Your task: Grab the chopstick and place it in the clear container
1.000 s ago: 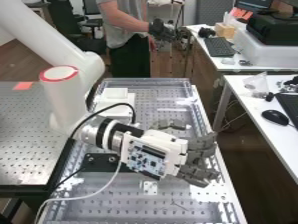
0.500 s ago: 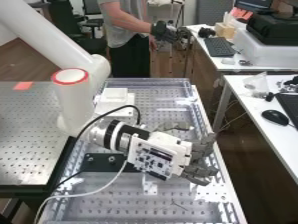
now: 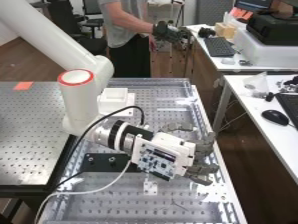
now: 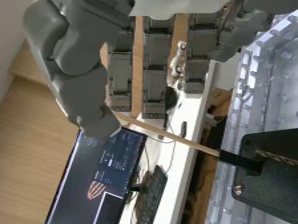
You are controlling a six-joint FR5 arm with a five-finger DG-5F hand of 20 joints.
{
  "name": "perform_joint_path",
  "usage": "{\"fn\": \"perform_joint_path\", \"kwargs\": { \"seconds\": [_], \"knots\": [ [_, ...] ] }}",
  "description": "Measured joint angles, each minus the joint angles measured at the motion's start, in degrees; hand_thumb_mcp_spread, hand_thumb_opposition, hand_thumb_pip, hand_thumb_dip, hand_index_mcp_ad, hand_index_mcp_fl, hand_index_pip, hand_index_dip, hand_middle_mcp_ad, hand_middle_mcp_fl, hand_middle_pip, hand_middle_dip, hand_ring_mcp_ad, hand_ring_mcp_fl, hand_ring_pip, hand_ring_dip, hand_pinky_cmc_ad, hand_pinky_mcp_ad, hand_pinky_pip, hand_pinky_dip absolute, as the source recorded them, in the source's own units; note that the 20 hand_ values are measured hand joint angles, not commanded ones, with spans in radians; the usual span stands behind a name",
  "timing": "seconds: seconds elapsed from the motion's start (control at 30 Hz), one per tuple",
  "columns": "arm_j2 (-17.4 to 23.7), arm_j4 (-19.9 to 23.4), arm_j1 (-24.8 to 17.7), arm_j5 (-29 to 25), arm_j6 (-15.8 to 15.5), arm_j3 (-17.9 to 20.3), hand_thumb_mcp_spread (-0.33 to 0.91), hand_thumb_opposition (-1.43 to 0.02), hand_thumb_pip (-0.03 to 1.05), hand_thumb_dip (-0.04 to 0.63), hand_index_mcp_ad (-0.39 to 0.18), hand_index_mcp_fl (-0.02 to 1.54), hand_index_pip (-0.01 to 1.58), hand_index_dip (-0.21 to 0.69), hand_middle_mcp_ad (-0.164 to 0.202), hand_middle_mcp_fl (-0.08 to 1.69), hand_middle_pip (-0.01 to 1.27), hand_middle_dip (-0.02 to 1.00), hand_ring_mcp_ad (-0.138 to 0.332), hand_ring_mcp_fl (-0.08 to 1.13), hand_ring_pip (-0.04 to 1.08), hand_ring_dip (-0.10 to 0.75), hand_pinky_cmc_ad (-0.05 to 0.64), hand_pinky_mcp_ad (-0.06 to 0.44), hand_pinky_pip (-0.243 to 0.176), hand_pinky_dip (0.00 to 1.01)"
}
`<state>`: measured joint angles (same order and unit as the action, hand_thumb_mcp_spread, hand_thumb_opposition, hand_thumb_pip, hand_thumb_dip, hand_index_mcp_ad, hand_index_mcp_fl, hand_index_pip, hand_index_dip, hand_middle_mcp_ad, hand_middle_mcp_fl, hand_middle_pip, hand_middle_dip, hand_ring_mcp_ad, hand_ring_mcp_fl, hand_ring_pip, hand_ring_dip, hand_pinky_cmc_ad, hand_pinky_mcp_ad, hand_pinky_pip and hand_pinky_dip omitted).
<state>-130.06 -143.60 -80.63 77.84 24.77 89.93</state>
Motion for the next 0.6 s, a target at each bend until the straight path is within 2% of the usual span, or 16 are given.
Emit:
{"fn": "perform_joint_path", "kwargs": {
  "seconds": [0.03, 0.23, 0.47, 0.53, 0.6],
  "knots": [
    [-0.09, -0.10, -0.01, -0.14, 0.04, -0.14, 0.52, -0.80, 0.60, 0.323, -0.178, 0.37, 1.01, 0.171, -0.031, 0.65, 0.49, 0.70, 0.133, 0.38, 0.10, 0.412, 0.267, 0.115, -0.051, 0.13],
    [-0.39, -0.53, -0.05, -0.09, 0.04, -0.65, 0.52, -0.80, 0.59, 0.319, -0.185, 0.42, 1.01, 0.161, -0.031, 0.66, 0.49, 0.71, 0.133, 0.41, 0.10, 0.415, 0.278, 0.113, -0.037, 0.14],
    [-0.79, -1.06, -0.15, -0.63, -0.28, -1.34, 0.54, -0.82, 0.58, 0.318, -0.187, 0.46, 1.00, 0.155, -0.028, 0.68, 0.49, 0.71, 0.131, 0.43, 0.10, 0.428, 0.293, 0.115, -0.035, 0.14],
    [-0.90, -1.21, -0.18, -0.90, -0.27, -1.57, 0.55, -0.82, 0.55, 0.309, -0.187, 0.49, 1.00, 0.155, -0.028, 0.70, 0.49, 0.72, 0.129, 0.44, 0.10, 0.429, 0.316, 0.113, -0.037, 0.14],
    [-1.03, -1.31, -0.18, -1.14, -0.27, -1.80, 0.55, -0.82, 0.54, 0.307, -0.187, 0.50, 1.00, 0.155, -0.031, 0.71, 0.49, 0.72, 0.129, 0.44, 0.09, 0.431, 0.305, 0.113, -0.024, 0.14]
  ]
}}
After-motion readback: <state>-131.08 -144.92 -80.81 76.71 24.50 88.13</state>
